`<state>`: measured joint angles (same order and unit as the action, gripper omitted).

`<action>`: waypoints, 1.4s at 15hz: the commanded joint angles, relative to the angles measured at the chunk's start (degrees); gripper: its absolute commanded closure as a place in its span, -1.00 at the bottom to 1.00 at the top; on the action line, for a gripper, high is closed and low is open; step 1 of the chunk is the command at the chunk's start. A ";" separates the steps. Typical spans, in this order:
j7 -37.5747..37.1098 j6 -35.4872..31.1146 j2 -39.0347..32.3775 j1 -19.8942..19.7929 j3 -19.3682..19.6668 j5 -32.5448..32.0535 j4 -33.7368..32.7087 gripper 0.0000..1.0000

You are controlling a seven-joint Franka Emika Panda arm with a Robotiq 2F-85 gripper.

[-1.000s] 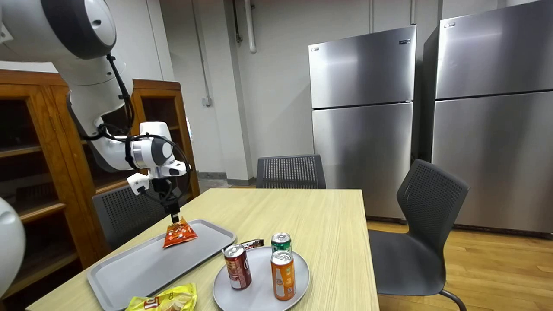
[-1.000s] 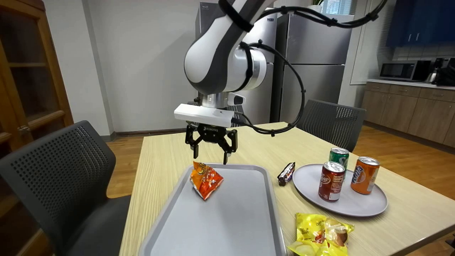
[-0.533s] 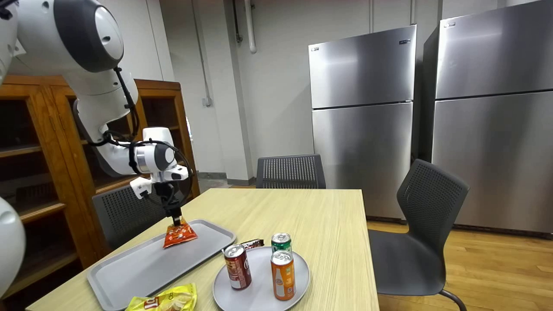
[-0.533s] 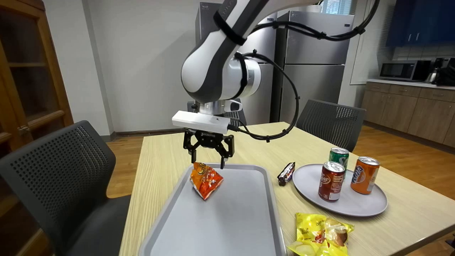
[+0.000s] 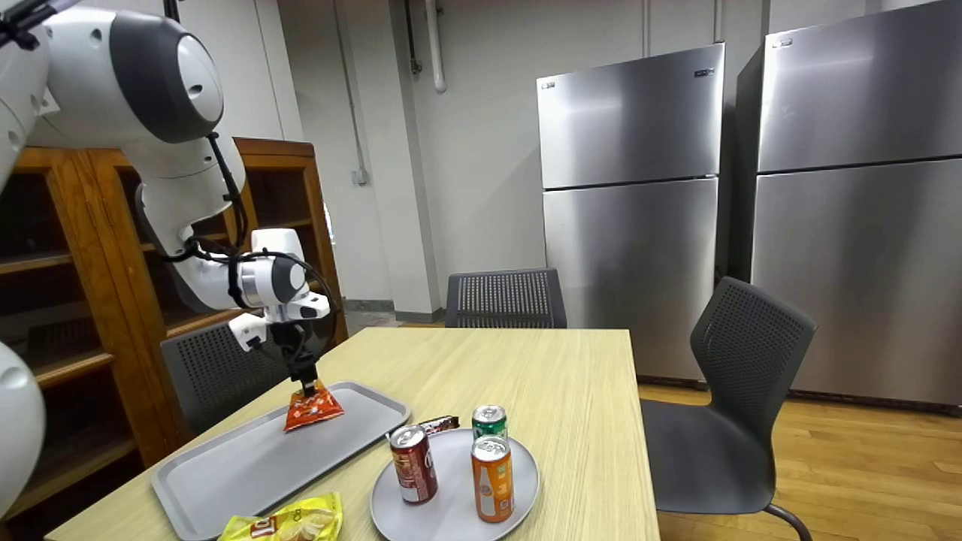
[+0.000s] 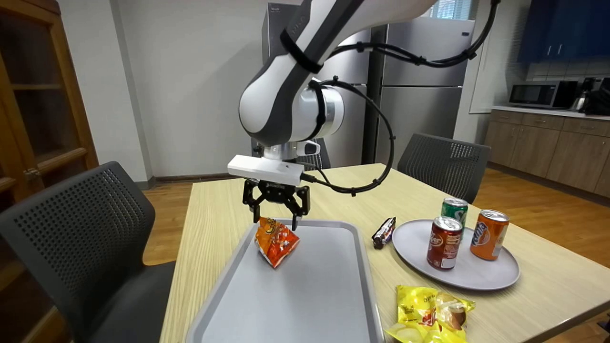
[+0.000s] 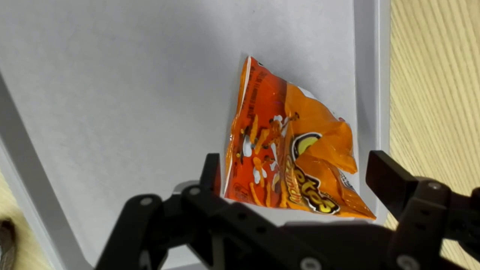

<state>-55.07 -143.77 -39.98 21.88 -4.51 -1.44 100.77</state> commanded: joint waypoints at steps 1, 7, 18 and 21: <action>1.31 1.70 -1.70 0.35 0.52 0.98 -2.96 -1.00; 1.06 1.83 -2.80 0.29 1.20 1.00 -4.00 -1.00; 1.08 1.92 -3.11 0.51 1.61 0.76 -4.66 0.47; 1.01 1.79 -2.94 0.55 1.60 0.76 -4.45 0.91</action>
<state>-55.07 -143.67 -42.47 21.88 -3.26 -1.44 98.05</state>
